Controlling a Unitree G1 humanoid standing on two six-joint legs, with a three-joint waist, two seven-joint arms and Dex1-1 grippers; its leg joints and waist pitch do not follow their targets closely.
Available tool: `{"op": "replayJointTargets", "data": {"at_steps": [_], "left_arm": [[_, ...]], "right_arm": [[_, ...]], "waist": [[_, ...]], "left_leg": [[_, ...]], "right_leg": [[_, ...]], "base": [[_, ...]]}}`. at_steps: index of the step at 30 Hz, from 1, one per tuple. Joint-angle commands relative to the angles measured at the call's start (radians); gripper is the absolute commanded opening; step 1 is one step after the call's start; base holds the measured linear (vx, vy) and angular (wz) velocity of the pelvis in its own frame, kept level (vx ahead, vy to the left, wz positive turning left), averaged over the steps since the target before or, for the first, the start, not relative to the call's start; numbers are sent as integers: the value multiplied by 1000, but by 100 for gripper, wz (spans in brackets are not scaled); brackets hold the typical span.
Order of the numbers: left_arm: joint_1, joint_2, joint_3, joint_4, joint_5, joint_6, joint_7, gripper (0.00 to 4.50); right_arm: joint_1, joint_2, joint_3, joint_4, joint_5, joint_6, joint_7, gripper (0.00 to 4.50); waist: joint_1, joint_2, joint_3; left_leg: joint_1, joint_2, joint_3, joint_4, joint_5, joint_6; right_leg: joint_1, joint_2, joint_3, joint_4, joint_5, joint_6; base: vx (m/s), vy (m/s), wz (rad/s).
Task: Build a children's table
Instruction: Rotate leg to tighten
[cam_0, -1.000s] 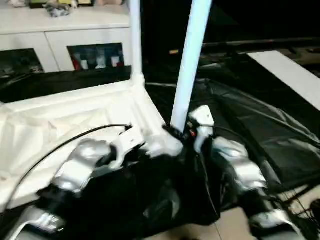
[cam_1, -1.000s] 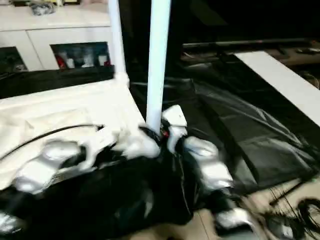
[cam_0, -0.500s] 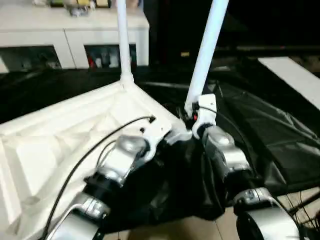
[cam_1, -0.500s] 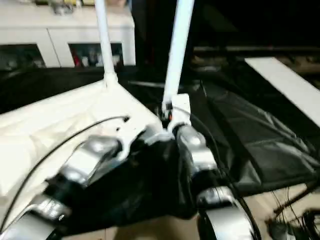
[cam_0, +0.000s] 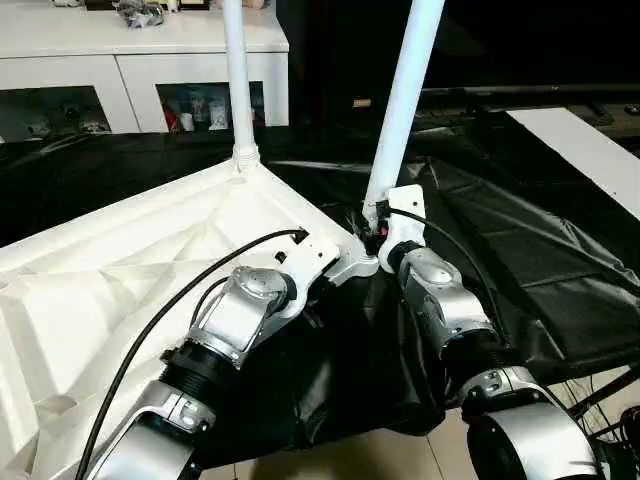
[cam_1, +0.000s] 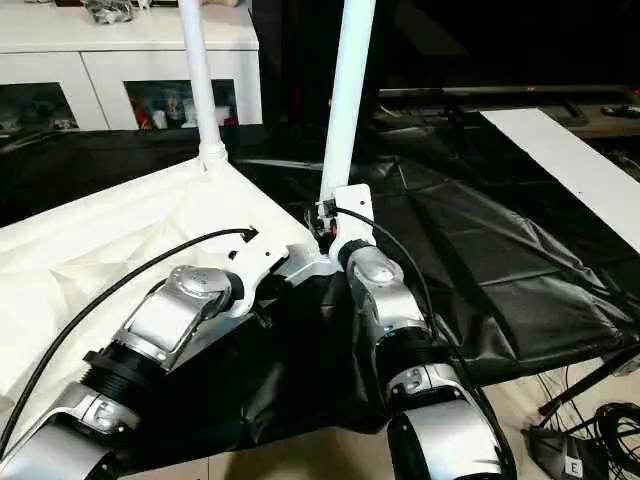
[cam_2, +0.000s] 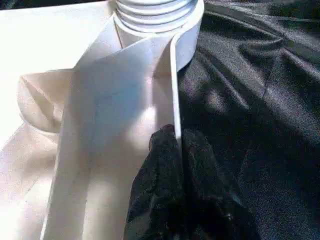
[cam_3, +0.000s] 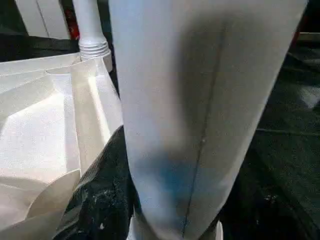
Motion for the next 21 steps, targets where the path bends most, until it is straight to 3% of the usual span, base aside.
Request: {"op": "replayJointTargets", "data": {"at_steps": [1, 4, 5, 6, 7, 8, 9, 10, 11, 13, 15, 16, 18, 21], "left_arm": [[-2, 6, -18, 28, 20, -22, 8, 0], [1, 33, -18, 10, 22, -48, -7, 0], [1, 33, -18, 10, 22, -48, -7, 0], [1, 33, -18, 10, 22, -48, -7, 0], [4, 45, -22, 0, 22, -65, -19, 0], [10, 62, -24, -17, 19, -79, -37, 0], [13, 68, -24, -24, 18, -80, -43, 0], [19, 85, -31, -42, 18, -95, -64, 0], [20, 88, -32, -45, 18, -97, -67, 0], [32, 117, -41, -76, 12, -120, -108, 0], [43, 135, -45, -97, 0, -144, -145, 0], [55, 159, -49, -121, -10, -165, -182, 0], [82, 198, -38, -168, -48, -183, -256, 0], [113, 238, -34, -206, -98, -267, -357, 0]], "right_arm": [[59, 31, 43, 77, 3, 40, 78, 255], [60, 17, 44, 13, 18, 27, 126, 289], [60, 17, 44, 13, 18, 27, 126, 300], [60, 17, 44, 13, 18, 27, 126, 303], [61, 11, 43, -9, 20, 23, 142, 308], [64, 1, 41, -48, 29, 25, 170, 320], [66, -3, 39, -65, 34, 27, 183, 344], [71, -15, 38, -101, 46, 33, 210, 344], [72, -17, 38, -107, 47, 33, 214, 354], [88, -43, 46, -169, 63, 43, 270, 364], [101, -61, 54, -208, 69, 49, 307, 392], [126, -89, 67, -270, 85, 74, 361, 392], [185, -165, 104, -397, 111, 125, 473, 392], [244, -246, 140, -497, 120, 157, 577, 392]], "waist": [[-2, 8, -12], [1, 10, -16], [-3, 2, -27], [-3, 6, -32], [-2, 8, -26], [-5, 10, -18], [-5, 8, -22], [-2, 7, -30], [1, 7, -32], [1, 8, -29], [2, 13, -40], [-1, 11, -42], [5, 10, -46], [5, 9, -47]], "left_leg": [[0, 59, -26, -86, -378, 3], [-6, 65, -19, -85, -303, 14], [-20, 63, -17, -79, -206, 34], [-19, 62, -9, -76, -163, 55], [-17, 62, -4, -77, -207, 62], [-15, 58, -1, -78, -318, 48], [-17, 58, -2, -78, -326, 41], [-22, 61, -2, -79, -280, 39], [-24, 62, 2, -74, -217, 52], [-29, 59, 6, -69, -166, 69], [-29, 59, 7, -57, -79, 87], [-37, 55, 9, -49, -6, 108], [-35, 51, 11, -40, 26, 142], [-35, 50, 14, -34, 39, 164]], "right_leg": [[-17, -80, 51, -114, -456, -98], [-10, -75, 51, -101, -296, -140], [8, -71, 46, -82, -172, -155], [4, -67, 41, -79, -110, -178], [-7, -67, 41, -87, -148, -184], [-19, -69, 44, -99, -280, -177], [-14, -72, 46, -100, -311, -167], [-11, -71, 47, -96, -270, -156], [-12, -67, 48, -88, -165, -164], [-8, -65, 45, -81, -80, -185], [-3, -62, 42, -65, 52, -207], [3, -57, 39, -51, 174, -220], [7, -49, 36, -41, 314, -224], [7, -48, 35, -34, 385, -235]], "base": [[0, 0, 0], [0, 0, 0], [0, 0, 0], [0, 0, 0], [0, 0, 0], [0, 0, 0], [0, 0, 0], [0, 0, 0], [0, 0, 0], [0, 0, 0], [27, -6, -1], [0, 0, 0], [52, 1, -1], [17, 1, 0]]}}
